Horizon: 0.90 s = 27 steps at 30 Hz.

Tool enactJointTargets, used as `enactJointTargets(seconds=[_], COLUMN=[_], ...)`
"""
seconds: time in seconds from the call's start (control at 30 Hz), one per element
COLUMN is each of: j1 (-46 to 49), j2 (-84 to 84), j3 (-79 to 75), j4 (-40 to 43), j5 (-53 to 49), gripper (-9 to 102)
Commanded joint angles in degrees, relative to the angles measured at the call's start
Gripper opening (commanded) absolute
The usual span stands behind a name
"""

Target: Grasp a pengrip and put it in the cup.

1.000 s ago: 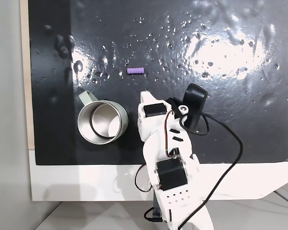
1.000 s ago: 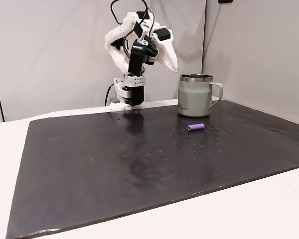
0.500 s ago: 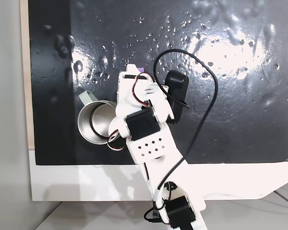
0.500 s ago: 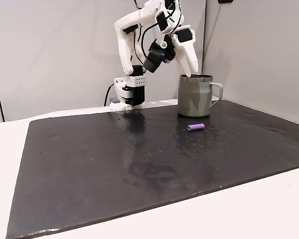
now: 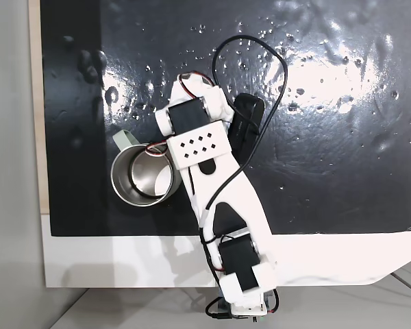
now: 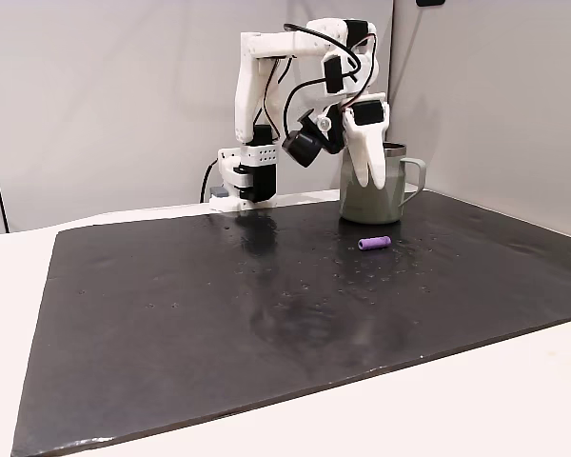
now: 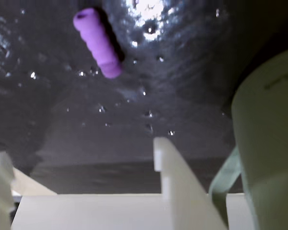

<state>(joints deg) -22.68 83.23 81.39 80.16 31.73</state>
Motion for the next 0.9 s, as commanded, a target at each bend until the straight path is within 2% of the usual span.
enactJointTargets(seconds=[0.0, 0.87], j1=[1.7, 2.2], j2=[-2.8, -22.1], j3=[-5.4, -8.6], j4=[0.1, -10.5], j5=[0.4, -3.6], gripper=[30, 26])
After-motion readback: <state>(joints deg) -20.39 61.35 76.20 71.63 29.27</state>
